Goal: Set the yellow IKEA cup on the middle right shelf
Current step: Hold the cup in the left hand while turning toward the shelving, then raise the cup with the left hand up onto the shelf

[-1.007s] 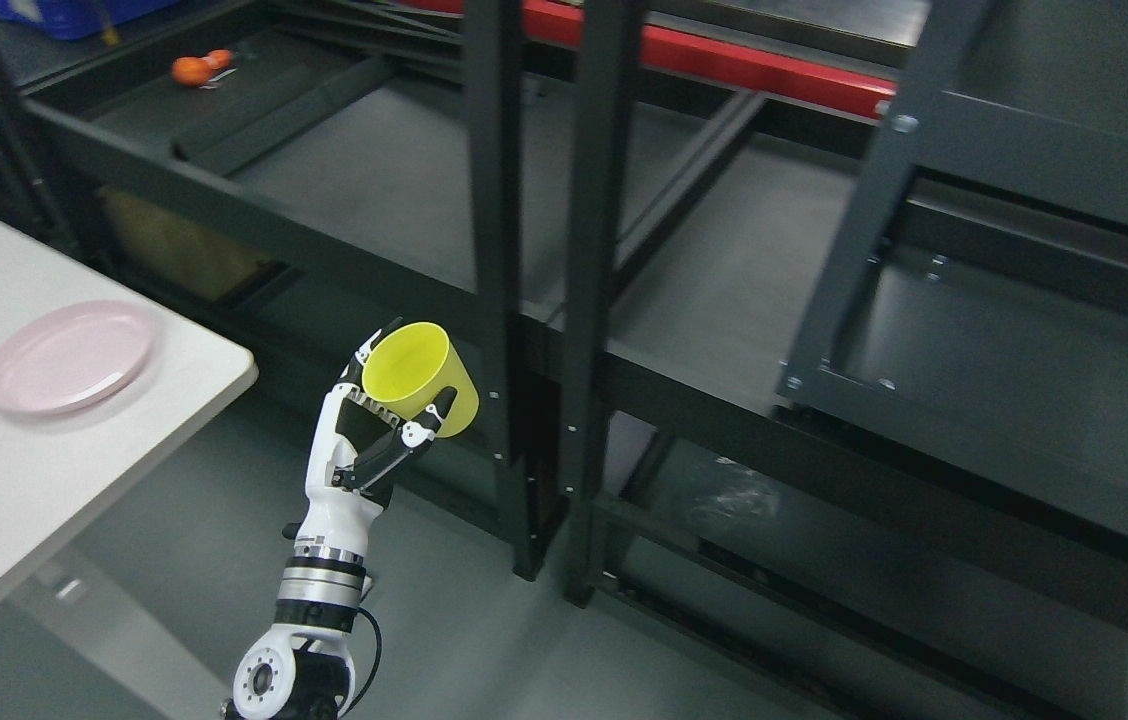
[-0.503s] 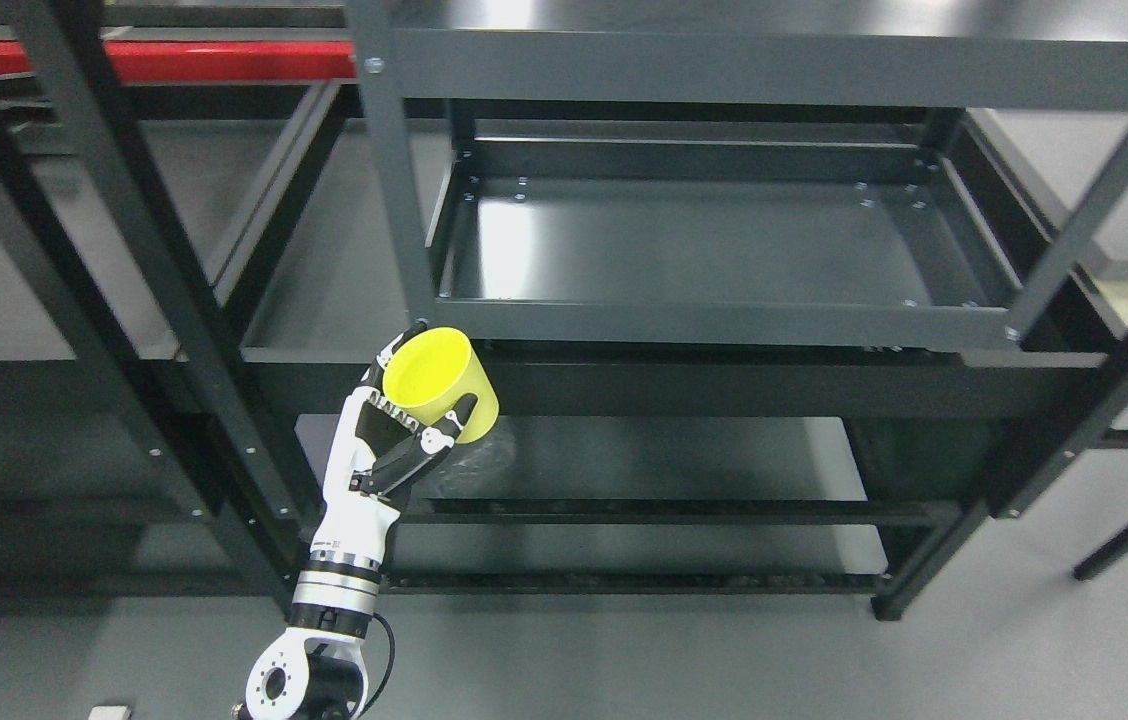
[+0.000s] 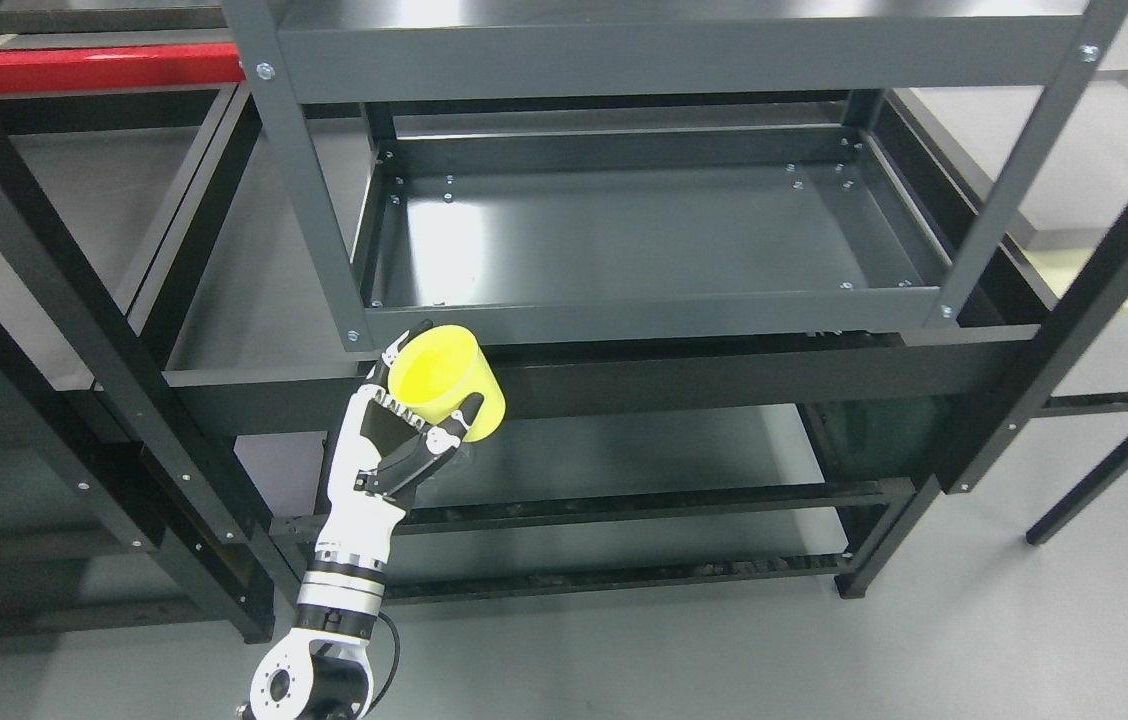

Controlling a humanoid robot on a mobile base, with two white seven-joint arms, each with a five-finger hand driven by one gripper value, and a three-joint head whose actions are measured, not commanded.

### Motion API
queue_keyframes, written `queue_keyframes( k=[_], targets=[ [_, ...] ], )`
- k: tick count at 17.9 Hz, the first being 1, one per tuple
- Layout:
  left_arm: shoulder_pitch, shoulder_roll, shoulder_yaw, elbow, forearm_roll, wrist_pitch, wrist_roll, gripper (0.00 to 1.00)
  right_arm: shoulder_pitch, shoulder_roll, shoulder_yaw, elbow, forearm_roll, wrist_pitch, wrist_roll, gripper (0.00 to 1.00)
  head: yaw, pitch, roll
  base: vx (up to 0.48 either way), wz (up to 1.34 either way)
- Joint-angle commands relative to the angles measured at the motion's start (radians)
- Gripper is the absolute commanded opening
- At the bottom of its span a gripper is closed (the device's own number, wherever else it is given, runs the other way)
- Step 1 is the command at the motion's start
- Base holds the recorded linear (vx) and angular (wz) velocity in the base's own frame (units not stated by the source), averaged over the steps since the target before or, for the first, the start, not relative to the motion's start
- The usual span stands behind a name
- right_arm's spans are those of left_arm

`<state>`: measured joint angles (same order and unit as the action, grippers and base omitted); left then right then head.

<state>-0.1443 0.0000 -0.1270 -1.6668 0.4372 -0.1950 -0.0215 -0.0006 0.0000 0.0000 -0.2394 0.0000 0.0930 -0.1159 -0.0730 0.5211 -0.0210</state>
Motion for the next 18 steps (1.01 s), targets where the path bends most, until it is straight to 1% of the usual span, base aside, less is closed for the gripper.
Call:
queue_keyframes(
  k=[1,3,6,8,13,15,16,18],
  targets=[
    [-0.006,0.017,-0.042,-0.057,0.0,-0.01,-0.003,0.01,0.014,-0.017,0.017,0.0,-0.025,0.001,-0.001,0.99,0.0,0.0,0.0,0.089,0.14],
    [-0.008,0.017,-0.084,-0.083,0.0,-0.026,-0.003,0.01,0.014,-0.017,0.017,0.0,-0.025,0.001,-0.001,0.99,0.0,0.0,0.0,0.09,0.05],
    [-0.012,0.017,-0.158,-0.105,-0.003,-0.087,-0.006,0.01,0.014,-0.017,0.017,0.0,-0.025,0.001,-0.001,0.99,0.0,0.0,0.0,0.083,-0.14],
    [-0.02,0.017,-0.167,-0.108,-0.005,-0.164,-0.02,0.01,0.014,-0.017,0.017,0.0,-0.025,0.001,-0.001,0.99,0.0,0.0,0.0,0.11,-0.25],
    [-0.044,0.017,-0.169,-0.108,-0.024,-0.383,-0.161,0.01,0.014,-0.017,0.017,0.0,-0.025,0.001,-0.001,0.99,0.0,0.0,0.0,0.126,-0.11],
    [-0.105,0.032,-0.204,-0.108,-0.026,-0.481,-0.164,0.02,0.014,-0.017,0.017,0.0,-0.025,0.001,-0.001,0.99,0.0,0.0,0.0,0.131,0.0],
    [-0.133,0.038,-0.22,-0.108,-0.028,-0.512,-0.166,0.02,0.014,-0.017,0.017,0.0,-0.025,0.001,-0.001,0.99,0.0,0.0,0.0,0.17,0.11],
    [-0.175,0.032,-0.249,-0.108,-0.031,-0.533,-0.166,0.02,0.014,-0.017,0.017,0.0,-0.025,0.001,-0.001,0.99,0.0,0.0,0.0,0.173,0.18]
  ],
)
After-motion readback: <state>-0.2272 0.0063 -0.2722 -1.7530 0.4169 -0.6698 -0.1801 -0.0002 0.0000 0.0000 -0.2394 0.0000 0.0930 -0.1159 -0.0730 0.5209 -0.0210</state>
